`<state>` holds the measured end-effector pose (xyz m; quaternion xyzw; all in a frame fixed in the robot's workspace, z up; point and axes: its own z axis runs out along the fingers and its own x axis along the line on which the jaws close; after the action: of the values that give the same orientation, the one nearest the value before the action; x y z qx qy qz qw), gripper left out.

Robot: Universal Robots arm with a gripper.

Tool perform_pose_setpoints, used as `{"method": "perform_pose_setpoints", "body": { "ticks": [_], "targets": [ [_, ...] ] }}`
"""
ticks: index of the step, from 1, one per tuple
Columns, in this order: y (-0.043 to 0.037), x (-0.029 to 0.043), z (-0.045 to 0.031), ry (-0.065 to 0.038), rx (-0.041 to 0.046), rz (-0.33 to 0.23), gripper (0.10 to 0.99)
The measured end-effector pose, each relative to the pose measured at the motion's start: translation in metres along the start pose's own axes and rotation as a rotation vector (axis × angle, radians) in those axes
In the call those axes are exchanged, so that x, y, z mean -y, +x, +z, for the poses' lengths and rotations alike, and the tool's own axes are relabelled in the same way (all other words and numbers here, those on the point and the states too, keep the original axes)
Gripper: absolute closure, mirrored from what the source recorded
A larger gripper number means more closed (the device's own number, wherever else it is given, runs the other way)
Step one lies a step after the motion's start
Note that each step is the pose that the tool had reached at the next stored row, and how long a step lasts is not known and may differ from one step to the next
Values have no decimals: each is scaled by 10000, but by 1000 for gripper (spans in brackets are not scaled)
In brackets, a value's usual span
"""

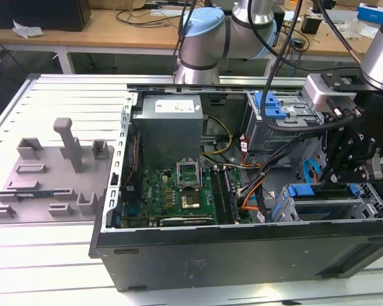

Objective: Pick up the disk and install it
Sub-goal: 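Insert the second disk wire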

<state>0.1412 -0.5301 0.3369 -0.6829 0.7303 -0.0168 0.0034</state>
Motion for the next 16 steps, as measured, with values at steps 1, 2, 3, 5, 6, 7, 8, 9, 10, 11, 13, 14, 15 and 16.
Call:
{"method": "perform_pose_setpoints", "body": {
  "ticks": [1, 2, 3, 5, 6, 7, 8, 9, 10, 11, 13, 14, 15, 16],
  "targets": [
    [-1, 0, 10, 1, 12, -15, 925],
    [-6, -8, -71, 39, 21, -17, 788],
    [-16, -11, -246, 125, 23, -15, 788],
    [-25, -13, -340, 175, 25, -15, 788],
    [-33, -16, -387, 203, 28, -13, 800],
    [-39, -19, -413, 223, 28, -14, 867],
    [-50, -26, -424, 235, 22, -14, 933],
    [-60, -30, -425, 240, -1, -14, 980],
    [-66, -34, -426, 243, -16, -15, 980],
    [-67, -34, -426, 244, -17, -17, 980],
    [-68, -35, -426, 244, -19, -15, 980],
    [-69, -35, -426, 244, -18, -15, 980],
    [-70, -35, -426, 244, -18, -16, 980],
    [-71, -35, -425, 244, -17, -15, 980]
  ]
}}
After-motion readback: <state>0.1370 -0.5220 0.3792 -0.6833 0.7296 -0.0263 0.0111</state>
